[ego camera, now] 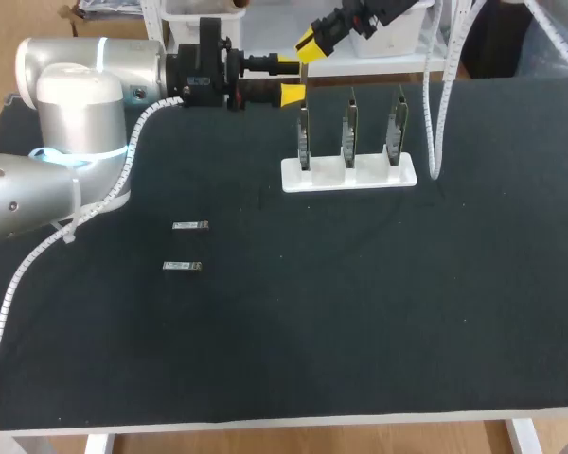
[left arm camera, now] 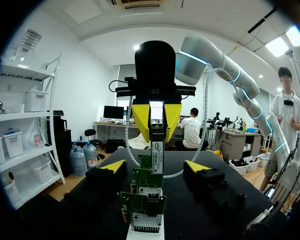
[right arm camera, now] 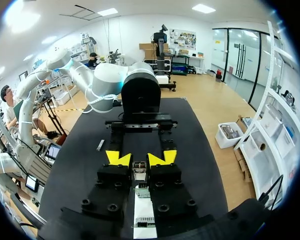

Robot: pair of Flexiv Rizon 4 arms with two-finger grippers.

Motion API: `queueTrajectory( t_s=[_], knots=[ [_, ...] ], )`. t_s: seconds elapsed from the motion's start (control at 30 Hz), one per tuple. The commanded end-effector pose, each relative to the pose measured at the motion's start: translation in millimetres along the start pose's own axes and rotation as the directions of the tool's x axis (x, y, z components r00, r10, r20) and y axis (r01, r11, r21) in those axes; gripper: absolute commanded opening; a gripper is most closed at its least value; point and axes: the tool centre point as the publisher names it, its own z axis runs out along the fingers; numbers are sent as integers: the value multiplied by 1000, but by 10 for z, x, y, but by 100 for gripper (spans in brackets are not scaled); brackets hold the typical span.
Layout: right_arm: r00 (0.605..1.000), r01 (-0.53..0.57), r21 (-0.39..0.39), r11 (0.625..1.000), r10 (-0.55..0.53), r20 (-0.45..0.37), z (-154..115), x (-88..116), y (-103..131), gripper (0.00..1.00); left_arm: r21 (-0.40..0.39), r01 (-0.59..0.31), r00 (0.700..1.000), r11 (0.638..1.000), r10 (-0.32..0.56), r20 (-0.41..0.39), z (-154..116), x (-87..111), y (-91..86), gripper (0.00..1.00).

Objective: Pick up the optical module with the left hand, and insert it into the network port with the right hand.

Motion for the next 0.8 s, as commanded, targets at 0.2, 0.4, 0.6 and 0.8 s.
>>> queueTrajectory(
  t_s=[0.2, 0.4, 0.6, 0.8],
  knots=[
    [1000, -5, -471, 882, 10, 8, -41, 12, -61, 0, -14, -5, 995, 1000, 3, -96, -70, 47, -1, 100],
    [1000, -5, -467, 884, 11, 9, -49, 18, -56, 0, -38, -4, 984, 999, -3, -180, -275, 121, 4, 100],
    [1000, -5, -467, 884, 9, 8, -53, 25, -43, 0, -43, 28, 966, 999, -38, -256, -454, 237, -36, 100],
    [1000, -4, -464, 886, 9, 9, -58, 26, -39, 0, -47, 62, 950, 997, -74, -305, -474, 370, -72, 100]
  ],
)
